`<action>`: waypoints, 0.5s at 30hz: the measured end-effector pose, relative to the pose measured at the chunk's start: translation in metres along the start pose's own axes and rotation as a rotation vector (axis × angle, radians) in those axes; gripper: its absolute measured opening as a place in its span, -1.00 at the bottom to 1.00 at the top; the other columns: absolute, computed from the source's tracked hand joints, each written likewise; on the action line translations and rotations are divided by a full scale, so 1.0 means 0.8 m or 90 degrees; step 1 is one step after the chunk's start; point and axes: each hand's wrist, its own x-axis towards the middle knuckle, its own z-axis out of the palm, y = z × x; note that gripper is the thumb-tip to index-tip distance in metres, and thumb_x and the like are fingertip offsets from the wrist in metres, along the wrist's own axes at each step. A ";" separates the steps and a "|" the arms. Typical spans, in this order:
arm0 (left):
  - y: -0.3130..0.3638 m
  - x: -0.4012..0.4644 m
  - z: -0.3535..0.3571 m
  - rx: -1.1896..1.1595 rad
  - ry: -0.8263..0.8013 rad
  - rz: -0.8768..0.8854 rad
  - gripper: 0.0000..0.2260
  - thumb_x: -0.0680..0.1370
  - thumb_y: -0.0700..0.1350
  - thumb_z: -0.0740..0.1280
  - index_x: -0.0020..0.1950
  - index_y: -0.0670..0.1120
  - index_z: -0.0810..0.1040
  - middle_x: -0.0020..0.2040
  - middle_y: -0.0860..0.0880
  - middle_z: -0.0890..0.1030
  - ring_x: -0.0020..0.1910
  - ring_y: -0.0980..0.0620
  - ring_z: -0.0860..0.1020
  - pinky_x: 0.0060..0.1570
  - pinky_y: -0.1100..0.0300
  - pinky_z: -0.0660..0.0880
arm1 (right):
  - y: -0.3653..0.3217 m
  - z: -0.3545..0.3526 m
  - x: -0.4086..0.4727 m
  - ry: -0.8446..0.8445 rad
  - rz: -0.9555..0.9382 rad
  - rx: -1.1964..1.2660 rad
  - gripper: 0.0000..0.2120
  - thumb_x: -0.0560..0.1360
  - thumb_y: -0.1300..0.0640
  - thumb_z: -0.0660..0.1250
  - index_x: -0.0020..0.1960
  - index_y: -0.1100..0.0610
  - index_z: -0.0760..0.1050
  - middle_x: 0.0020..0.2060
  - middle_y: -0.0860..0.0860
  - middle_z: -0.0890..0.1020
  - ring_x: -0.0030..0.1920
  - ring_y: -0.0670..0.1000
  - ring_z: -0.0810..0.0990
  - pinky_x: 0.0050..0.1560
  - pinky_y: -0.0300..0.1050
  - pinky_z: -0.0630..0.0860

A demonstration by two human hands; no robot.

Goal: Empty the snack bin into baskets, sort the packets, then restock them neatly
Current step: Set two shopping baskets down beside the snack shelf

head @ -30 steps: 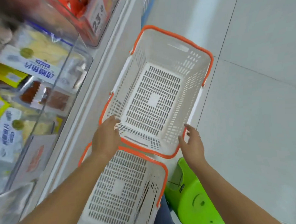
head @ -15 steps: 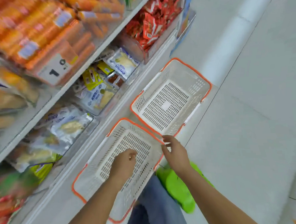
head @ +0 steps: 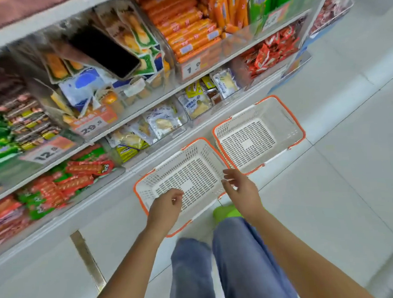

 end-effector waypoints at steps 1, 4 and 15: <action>0.002 -0.007 -0.012 -0.006 0.024 0.004 -0.82 0.59 -0.12 0.24 0.13 0.02 0.59 0.06 0.07 0.64 0.08 0.06 0.57 0.06 0.24 0.44 | -0.013 -0.001 -0.001 -0.019 -0.016 -0.023 -0.76 0.55 0.09 0.29 0.20 0.05 0.50 0.04 -0.13 0.61 -0.04 -0.10 0.58 0.06 -0.11 0.49; 0.007 -0.017 -0.044 -0.031 0.091 -0.002 -0.81 0.59 -0.12 0.25 0.14 0.00 0.60 0.05 0.07 0.64 0.03 0.07 0.57 -0.04 0.32 0.36 | -0.049 -0.001 0.006 -0.046 -0.066 -0.066 -0.77 0.54 0.08 0.30 0.19 0.05 0.51 0.03 -0.08 0.62 -0.04 -0.08 0.59 0.03 -0.13 0.50; 0.047 0.084 -0.025 -0.085 0.251 -0.049 -0.81 0.57 -0.05 0.30 0.16 0.01 0.59 0.06 0.06 0.65 0.05 0.04 0.58 0.01 0.18 0.48 | -0.071 -0.024 0.172 -0.145 -0.263 -0.290 -0.69 0.55 -0.03 0.28 0.28 -0.01 0.47 0.12 -0.09 0.59 0.07 -0.04 0.57 -0.06 -0.17 0.44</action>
